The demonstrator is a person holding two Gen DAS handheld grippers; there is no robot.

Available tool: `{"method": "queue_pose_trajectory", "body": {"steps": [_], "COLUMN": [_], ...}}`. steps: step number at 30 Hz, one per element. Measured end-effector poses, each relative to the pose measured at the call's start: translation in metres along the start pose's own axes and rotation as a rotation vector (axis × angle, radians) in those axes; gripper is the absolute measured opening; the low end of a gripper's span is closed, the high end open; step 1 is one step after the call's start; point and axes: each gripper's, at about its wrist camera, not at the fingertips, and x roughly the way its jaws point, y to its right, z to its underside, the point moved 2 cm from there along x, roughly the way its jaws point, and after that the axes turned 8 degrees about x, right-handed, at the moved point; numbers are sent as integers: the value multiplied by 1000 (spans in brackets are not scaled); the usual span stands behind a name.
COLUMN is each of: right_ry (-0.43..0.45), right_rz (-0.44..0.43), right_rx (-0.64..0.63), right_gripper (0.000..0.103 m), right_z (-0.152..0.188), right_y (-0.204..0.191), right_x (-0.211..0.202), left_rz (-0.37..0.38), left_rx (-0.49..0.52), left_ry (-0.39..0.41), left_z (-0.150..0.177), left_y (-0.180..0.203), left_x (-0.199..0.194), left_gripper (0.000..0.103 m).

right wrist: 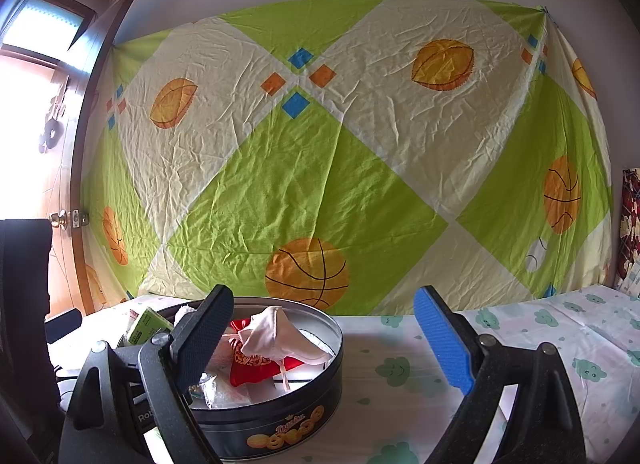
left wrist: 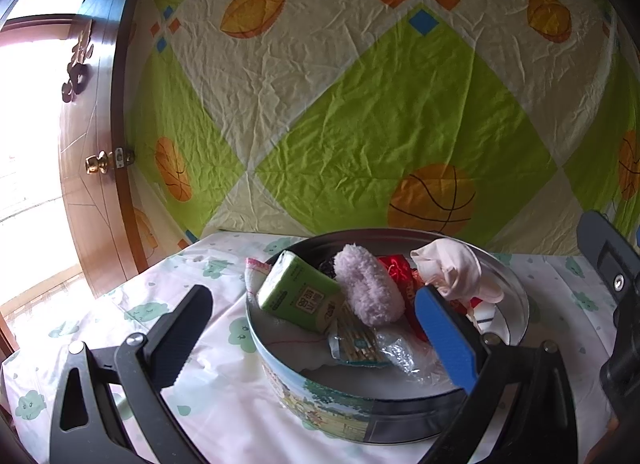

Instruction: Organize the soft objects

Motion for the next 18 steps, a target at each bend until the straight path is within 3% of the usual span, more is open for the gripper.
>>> {"method": "queue_pose_trajectory", "body": {"steps": [18], "right_ry": [-2], "right_rz": [-1], "right_rx": [-2], "right_gripper": [94], "right_z": [0], "right_y": [-1], "right_x": [0], "left_rz": [1], "left_rx": [5], "left_ry": [0], "left_z": [0], "left_y": [1], "left_x": [0], "left_gripper": [103]}}
